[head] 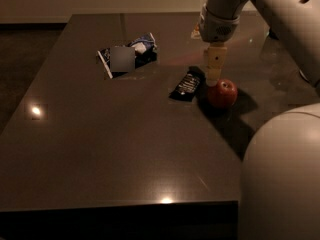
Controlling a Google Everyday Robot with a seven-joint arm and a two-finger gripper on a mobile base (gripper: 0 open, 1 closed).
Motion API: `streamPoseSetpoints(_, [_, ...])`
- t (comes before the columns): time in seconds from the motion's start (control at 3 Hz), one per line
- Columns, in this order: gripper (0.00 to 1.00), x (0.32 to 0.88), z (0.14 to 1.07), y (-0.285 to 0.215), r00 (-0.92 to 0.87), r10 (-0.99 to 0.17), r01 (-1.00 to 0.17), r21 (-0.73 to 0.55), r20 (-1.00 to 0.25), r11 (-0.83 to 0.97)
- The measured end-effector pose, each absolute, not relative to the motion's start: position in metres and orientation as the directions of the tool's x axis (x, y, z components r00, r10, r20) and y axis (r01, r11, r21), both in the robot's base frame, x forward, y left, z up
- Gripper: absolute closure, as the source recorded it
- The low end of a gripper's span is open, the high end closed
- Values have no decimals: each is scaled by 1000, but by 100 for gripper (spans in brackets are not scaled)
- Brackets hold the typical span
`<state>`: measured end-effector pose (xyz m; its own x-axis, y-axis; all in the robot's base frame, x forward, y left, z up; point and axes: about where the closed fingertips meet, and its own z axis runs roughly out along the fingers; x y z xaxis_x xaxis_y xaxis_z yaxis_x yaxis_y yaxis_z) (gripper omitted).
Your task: Move rxbar chocolate near apple
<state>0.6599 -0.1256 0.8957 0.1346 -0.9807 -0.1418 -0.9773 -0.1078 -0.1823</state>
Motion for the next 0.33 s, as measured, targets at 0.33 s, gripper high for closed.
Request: streamPoseSetpoints(0.33, [0,660,896,-126,135,-981,-977,-182,-142,-108])
